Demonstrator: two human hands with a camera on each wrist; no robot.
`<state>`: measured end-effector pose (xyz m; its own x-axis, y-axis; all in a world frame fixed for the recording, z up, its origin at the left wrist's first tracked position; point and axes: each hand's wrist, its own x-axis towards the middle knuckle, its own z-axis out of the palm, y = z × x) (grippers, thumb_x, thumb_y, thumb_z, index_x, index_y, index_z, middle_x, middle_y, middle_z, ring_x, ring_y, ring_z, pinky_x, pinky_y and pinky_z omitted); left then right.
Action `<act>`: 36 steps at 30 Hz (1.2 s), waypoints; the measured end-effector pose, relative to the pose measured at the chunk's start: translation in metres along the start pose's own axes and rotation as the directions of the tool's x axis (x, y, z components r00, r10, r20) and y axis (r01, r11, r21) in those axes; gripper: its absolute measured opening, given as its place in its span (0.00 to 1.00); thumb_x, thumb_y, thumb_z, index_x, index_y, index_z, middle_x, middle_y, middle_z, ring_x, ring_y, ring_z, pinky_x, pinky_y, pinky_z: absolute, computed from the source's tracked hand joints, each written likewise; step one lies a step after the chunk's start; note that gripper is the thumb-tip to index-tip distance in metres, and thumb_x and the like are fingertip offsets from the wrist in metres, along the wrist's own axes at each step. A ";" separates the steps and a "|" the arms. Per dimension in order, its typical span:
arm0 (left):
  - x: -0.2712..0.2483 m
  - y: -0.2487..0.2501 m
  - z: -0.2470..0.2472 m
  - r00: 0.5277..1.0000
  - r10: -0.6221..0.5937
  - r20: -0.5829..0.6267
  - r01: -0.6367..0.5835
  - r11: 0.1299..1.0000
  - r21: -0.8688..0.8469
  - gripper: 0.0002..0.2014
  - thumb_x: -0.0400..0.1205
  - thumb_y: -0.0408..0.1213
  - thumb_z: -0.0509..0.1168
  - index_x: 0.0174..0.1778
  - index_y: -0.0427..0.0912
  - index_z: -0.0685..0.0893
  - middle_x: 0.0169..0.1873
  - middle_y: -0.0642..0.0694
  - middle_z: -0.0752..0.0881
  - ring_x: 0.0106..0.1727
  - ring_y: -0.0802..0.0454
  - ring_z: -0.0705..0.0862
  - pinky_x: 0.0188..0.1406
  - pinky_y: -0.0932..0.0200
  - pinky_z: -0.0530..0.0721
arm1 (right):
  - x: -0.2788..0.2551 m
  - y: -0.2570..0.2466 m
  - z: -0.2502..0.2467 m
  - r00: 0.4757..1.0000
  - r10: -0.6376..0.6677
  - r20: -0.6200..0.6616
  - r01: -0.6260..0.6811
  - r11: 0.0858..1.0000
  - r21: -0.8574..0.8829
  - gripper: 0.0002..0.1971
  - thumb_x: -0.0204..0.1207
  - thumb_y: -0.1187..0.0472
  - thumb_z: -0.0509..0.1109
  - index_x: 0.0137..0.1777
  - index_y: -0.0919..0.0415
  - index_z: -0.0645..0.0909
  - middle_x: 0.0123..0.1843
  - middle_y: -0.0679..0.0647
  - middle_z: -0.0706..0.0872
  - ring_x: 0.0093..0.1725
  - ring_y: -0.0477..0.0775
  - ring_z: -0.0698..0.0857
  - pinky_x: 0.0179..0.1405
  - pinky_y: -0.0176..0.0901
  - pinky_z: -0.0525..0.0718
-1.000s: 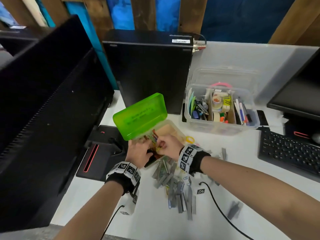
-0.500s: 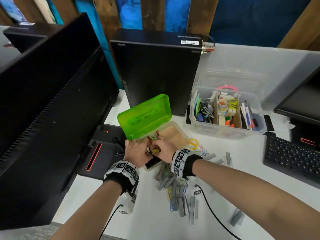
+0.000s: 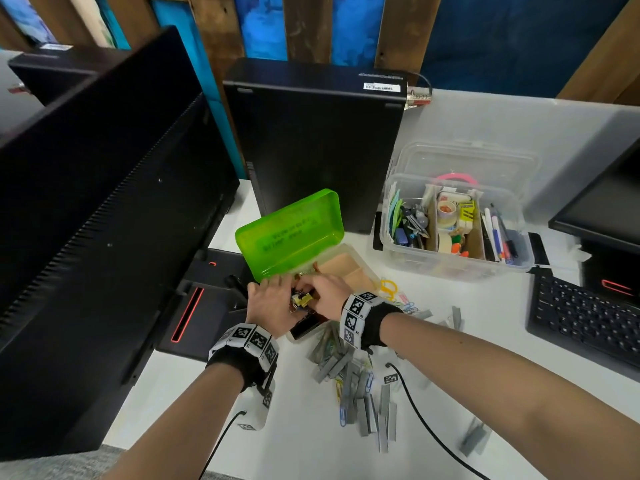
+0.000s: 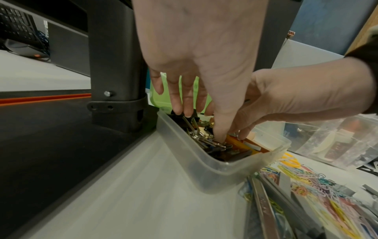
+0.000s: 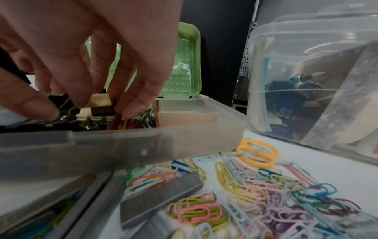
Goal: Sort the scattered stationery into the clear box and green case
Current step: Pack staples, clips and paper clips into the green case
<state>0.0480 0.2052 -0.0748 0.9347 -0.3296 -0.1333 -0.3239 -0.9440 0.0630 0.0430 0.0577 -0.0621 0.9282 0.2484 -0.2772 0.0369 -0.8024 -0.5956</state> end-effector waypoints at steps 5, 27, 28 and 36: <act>0.003 0.002 0.001 1.000 0.014 0.018 -0.014 0.999 0.035 0.26 0.78 0.62 0.61 0.66 0.50 0.73 0.62 0.48 0.78 0.64 0.47 0.77 0.60 0.48 0.67 | -0.005 0.002 -0.005 1.000 0.003 0.001 -0.003 0.996 0.093 0.23 0.70 0.75 0.64 0.63 0.55 0.81 0.59 0.52 0.87 0.58 0.53 0.84 0.57 0.41 0.81; 0.003 0.009 -0.006 0.999 0.006 0.038 -0.009 0.997 0.077 0.20 0.79 0.53 0.66 0.64 0.51 0.74 0.59 0.51 0.83 0.62 0.48 0.80 0.58 0.50 0.68 | -0.017 -0.001 0.005 0.997 0.064 -0.042 -0.061 0.996 0.069 0.25 0.75 0.72 0.61 0.68 0.50 0.78 0.63 0.56 0.86 0.63 0.62 0.82 0.62 0.50 0.81; 0.002 0.009 -0.006 0.999 0.007 0.038 -0.010 0.997 0.073 0.20 0.79 0.53 0.66 0.64 0.51 0.74 0.59 0.51 0.83 0.62 0.47 0.80 0.58 0.50 0.68 | -0.017 -0.001 0.005 0.997 0.069 -0.044 -0.065 0.995 0.070 0.25 0.75 0.71 0.61 0.68 0.49 0.78 0.63 0.56 0.86 0.62 0.62 0.82 0.62 0.49 0.81; 0.002 0.011 -0.005 0.999 -0.006 0.040 0.005 0.999 0.035 0.17 0.78 0.50 0.67 0.60 0.52 0.75 0.55 0.54 0.85 0.59 0.49 0.82 0.55 0.51 0.68 | -0.017 -0.004 -0.001 0.998 0.050 -0.025 -0.048 0.997 0.055 0.23 0.74 0.72 0.61 0.66 0.52 0.79 0.66 0.57 0.83 0.63 0.62 0.81 0.60 0.50 0.80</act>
<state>0.0466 0.1941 -0.0697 0.9299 -0.3242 -0.1735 -0.3245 -0.9455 0.0274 0.0273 0.0560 -0.0543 0.9377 0.1947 -0.2876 -0.0284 -0.7823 -0.6223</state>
